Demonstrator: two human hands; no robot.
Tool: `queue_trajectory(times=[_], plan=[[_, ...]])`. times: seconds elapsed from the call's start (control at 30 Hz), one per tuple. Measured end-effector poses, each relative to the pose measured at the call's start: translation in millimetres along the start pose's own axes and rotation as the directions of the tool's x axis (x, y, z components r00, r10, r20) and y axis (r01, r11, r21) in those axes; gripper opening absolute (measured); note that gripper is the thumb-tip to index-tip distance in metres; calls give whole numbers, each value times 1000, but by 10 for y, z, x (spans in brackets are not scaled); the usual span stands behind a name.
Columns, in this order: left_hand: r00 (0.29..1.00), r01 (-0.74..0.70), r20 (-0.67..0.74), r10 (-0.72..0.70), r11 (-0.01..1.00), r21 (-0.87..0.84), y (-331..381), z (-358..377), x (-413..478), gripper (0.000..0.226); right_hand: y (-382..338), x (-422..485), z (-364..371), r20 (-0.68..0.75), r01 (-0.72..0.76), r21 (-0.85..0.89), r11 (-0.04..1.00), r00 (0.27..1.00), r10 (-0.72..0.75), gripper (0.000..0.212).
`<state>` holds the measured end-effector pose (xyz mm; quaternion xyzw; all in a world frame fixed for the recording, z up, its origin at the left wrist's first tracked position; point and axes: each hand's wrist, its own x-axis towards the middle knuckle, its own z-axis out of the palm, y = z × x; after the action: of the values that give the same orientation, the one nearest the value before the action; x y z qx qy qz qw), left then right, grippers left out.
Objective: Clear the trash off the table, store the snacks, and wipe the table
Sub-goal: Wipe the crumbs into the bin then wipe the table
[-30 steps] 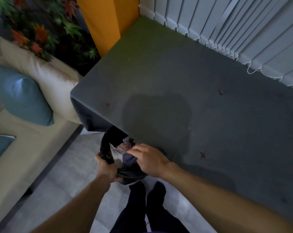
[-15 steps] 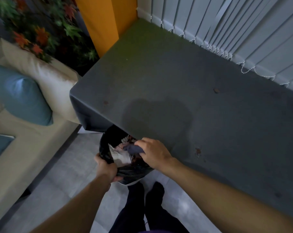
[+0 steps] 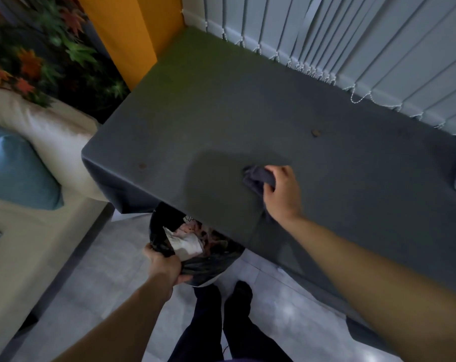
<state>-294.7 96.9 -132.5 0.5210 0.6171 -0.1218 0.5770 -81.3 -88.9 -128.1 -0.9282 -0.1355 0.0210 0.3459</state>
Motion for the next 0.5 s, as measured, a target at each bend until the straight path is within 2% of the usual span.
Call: queue_trajectory(times=[0.07,0.17,0.3,0.43,0.5], plan=[[1000,-1,0,1,1000,-2,25,21,35,57,153,146,-91,-112,-129,-7,992,986,127,27],[1000,0,6,0,1000,9,64,42,94,57,368,371,-250,-256,-291,46,956,921,293,26],[1000,-11,18,11,1000,11,116,69,139,57,603,665,-431,-456,-427,192,884,758,465,32],[1000,-18,22,18,1000,8,146,75,196,60,717,1011,-551,-489,-482,311,819,658,572,37],[999,-16,29,16,1000,11,150,68,224,59,733,1186,-591,-464,-502,342,794,645,607,38]])
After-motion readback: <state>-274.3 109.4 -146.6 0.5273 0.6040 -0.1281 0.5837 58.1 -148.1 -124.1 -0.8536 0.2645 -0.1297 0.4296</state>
